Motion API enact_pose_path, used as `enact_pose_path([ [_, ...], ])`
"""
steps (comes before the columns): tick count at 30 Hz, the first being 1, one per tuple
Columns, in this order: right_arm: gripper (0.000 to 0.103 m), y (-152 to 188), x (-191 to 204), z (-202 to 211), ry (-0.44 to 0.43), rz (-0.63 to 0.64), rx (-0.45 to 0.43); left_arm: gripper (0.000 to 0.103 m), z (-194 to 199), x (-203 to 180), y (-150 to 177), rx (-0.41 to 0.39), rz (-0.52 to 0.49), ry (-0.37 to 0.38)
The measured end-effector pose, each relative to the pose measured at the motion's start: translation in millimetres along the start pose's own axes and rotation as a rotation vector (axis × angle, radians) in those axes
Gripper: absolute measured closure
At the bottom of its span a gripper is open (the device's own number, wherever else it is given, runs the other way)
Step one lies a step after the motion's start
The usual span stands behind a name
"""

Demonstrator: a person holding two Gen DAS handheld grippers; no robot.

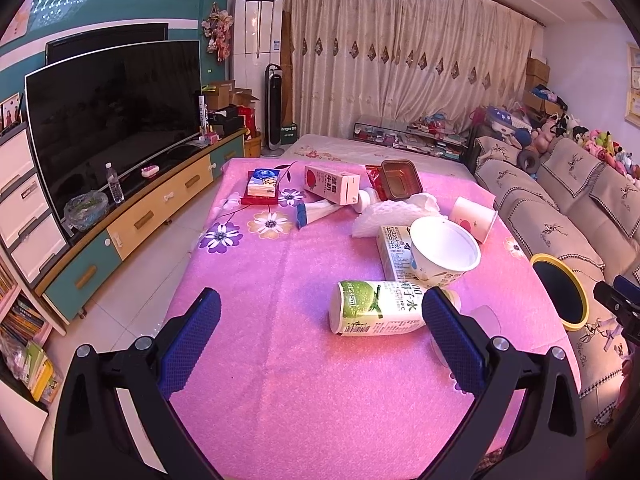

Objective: Collect trash

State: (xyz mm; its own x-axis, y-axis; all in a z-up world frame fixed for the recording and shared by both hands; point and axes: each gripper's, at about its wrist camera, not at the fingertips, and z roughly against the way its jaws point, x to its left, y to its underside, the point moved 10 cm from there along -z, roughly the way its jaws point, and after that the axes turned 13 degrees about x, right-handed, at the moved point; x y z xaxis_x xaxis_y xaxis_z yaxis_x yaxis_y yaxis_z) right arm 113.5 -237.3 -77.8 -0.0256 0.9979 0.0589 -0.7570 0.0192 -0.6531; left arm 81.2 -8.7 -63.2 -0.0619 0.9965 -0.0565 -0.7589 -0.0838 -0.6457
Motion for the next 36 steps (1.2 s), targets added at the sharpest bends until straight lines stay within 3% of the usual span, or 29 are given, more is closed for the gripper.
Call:
enact_pose_path([
  [36,0.006,0.5,9.4,-11.5,0.007,0.032,0.025,0.004,-8.8,-1.9,0.7,0.017,-0.011,0.002],
])
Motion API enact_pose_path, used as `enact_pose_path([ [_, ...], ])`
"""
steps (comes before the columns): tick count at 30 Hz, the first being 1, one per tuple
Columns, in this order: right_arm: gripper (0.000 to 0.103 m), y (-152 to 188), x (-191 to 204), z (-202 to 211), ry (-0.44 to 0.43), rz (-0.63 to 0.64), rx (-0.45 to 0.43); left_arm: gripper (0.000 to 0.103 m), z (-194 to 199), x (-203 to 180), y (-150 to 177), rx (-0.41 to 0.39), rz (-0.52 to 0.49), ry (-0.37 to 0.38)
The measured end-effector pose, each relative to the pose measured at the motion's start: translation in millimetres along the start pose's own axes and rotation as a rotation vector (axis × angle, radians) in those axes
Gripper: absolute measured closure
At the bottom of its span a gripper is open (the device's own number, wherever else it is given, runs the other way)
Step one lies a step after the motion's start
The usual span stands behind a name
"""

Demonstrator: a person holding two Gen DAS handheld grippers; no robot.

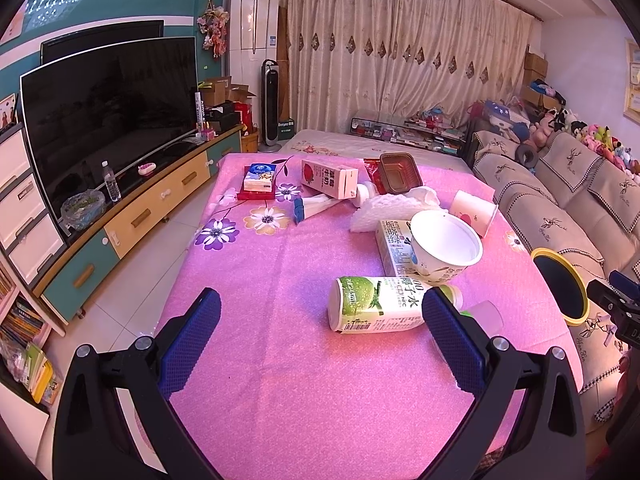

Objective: Collect trash

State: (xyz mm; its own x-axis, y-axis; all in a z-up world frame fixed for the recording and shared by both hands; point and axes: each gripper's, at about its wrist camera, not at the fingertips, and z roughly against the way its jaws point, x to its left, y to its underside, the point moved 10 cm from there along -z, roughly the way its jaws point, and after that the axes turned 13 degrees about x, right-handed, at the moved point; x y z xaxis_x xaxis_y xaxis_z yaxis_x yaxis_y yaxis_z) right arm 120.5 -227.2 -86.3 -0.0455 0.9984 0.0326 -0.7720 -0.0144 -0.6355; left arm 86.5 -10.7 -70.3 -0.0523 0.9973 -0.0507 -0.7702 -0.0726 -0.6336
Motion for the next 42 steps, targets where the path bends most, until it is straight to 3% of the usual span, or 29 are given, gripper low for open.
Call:
enact_pose_path([
  [17,0.006,-0.7,-3.0,-12.0,-0.006,0.002,0.022,0.004,-9.6,0.0,-0.8,0.010,-0.003,0.001],
  [26,0.006,-30.1,-11.8,-58.3,-0.038,0.004,0.049,0.004,-27.1,-4.8,-4.2,0.019,-0.012,0.020],
  [31,0.018,-59.4,-11.4,-101.4,-0.066,0.018,0.061,0.004,-37.9,-10.1,-9.5,0.028,-0.031,0.018],
  [33,0.036,-68.2,-10.0,-121.5,-0.082,0.023,0.085,0.004,-42.2,-12.9,-12.6,0.031,-0.039,0.022],
  [36,0.048,-79.5,-10.4,-156.7,-0.098,0.017,0.140,0.004,-49.0,-17.9,-16.8,0.036,-0.050,0.033],
  [42,0.056,-95.8,-5.4,-199.8,-0.140,0.035,0.189,0.004,-64.7,-33.0,-26.7,0.040,-0.089,0.049],
])
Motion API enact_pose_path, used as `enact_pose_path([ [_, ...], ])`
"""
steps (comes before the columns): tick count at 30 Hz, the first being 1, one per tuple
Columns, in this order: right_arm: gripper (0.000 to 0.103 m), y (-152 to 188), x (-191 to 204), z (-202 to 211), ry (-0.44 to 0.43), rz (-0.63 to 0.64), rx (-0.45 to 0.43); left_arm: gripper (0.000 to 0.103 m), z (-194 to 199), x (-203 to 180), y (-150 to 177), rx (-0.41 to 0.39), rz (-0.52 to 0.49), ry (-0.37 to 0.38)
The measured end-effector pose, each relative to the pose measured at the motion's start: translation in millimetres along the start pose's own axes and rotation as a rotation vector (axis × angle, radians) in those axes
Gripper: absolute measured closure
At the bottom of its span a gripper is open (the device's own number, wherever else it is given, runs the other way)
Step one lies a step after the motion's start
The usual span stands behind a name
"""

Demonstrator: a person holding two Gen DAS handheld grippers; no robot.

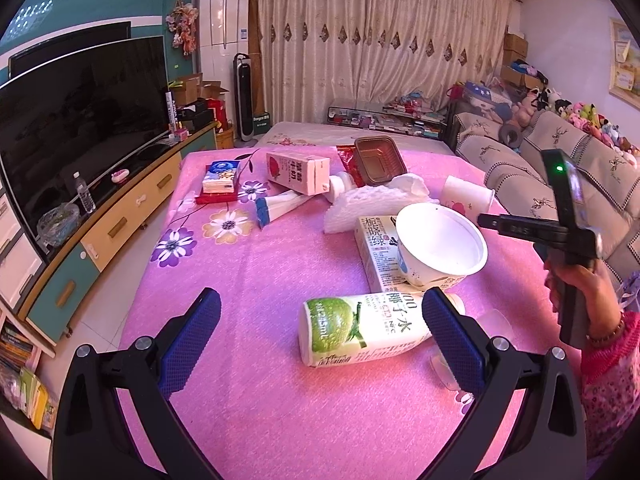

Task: Collect trash
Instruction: 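Grasp the white paper cup on the table with the right tool, then carry the paper cup into the yellow bin and open the right tool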

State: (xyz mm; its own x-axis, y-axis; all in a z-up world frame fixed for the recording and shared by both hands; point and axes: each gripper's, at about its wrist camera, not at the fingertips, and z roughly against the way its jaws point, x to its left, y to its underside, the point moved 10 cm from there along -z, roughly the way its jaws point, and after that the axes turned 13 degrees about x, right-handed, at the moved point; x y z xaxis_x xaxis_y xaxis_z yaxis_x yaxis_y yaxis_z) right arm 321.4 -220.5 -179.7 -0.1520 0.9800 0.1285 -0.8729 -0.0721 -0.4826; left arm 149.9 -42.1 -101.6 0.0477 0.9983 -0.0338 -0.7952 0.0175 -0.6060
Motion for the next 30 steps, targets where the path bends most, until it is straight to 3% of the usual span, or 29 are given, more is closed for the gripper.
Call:
enact_pose_path([
  [4,0.064,-9.0,1.7,-11.9,-0.039,0.004,0.007,0.004,-9.4,-5.8,-5.1,0.007,-0.007,0.017],
  [6,0.080,-10.6,5.3,-14.2,-0.071,0.006,0.013,0.004,-12.6,-7.7,-6.1,0.011,-0.011,0.022],
  [8,0.090,-13.7,8.1,-15.8,-0.100,0.008,0.014,0.004,-15.4,-10.0,-6.5,0.015,-0.016,0.027],
  [12,0.100,-16.7,13.8,-6.5,-0.138,0.016,-0.013,0.004,-19.1,-15.2,-6.9,0.020,-0.026,0.036],
  [21,0.100,-13.3,3.3,62.7,-0.161,0.010,-0.124,0.004,-10.7,-39.6,-2.8,0.007,-0.084,0.081],
  [26,0.100,6.8,-45.8,111.4,-0.124,-0.063,-0.191,0.004,-8.9,-57.6,2.2,0.013,-0.119,0.116],
  [30,0.100,30.5,-107.7,127.1,-0.039,-0.151,-0.181,0.004,-11.7,-77.6,8.5,0.030,-0.157,0.149],
])
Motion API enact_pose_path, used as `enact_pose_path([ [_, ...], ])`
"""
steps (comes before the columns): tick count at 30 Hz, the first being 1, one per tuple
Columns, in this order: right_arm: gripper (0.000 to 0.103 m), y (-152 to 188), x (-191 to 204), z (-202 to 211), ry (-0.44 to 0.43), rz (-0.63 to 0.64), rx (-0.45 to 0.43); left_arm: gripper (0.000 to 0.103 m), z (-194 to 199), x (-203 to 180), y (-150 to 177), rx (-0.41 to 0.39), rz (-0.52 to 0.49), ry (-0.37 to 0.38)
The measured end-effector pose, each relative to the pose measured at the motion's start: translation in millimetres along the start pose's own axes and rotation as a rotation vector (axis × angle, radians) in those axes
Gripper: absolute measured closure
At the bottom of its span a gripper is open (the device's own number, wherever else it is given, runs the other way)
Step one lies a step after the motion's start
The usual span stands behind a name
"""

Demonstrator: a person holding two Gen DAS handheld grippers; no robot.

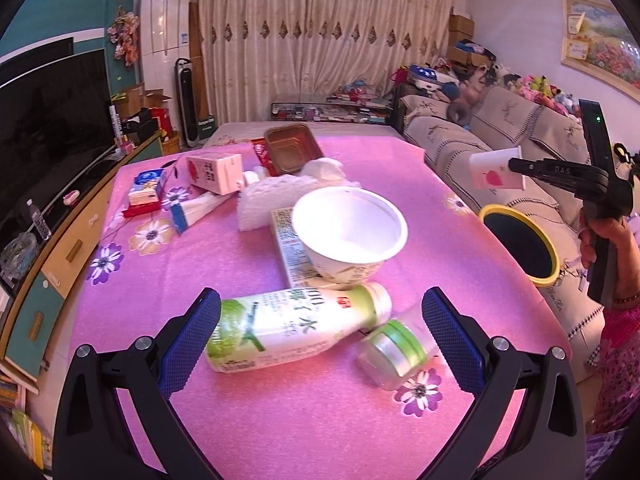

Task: Collect trash
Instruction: 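Carry the paper cup into the yellow bin and open the right tool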

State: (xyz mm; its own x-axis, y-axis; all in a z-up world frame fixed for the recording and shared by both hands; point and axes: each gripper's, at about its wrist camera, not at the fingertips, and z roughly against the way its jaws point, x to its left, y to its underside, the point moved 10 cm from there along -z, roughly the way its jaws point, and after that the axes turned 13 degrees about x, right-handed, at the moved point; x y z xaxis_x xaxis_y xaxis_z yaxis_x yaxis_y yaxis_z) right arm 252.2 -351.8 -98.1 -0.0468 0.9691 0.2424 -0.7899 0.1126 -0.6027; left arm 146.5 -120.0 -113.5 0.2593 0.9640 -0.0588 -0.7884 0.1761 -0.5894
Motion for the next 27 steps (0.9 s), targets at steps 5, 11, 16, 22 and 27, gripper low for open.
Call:
enact_pose_path([
  [5,0.100,27.9,-89.9,-13.2,0.172,-0.108,0.109,0.004,-14.6,-21.8,6.4,0.039,-0.029,0.028],
  [11,0.100,79.9,-161.6,-85.7,0.295,-0.177,0.352,0.004,-32.8,-43.8,18.7,0.089,-0.074,0.061],
  [16,0.100,106.9,-183.2,-123.7,0.319,-0.202,0.462,0.004,-42.6,-59.3,25.8,0.112,-0.128,0.081],
  [22,0.097,124.1,-186.1,-141.1,0.329,-0.215,0.518,0.004,-48.3,-75.5,32.0,0.127,-0.185,0.122],
  [27,0.086,124.8,-179.2,-133.2,0.352,-0.204,0.495,0.004,-53.5,-82.4,33.3,0.135,-0.223,0.146],
])
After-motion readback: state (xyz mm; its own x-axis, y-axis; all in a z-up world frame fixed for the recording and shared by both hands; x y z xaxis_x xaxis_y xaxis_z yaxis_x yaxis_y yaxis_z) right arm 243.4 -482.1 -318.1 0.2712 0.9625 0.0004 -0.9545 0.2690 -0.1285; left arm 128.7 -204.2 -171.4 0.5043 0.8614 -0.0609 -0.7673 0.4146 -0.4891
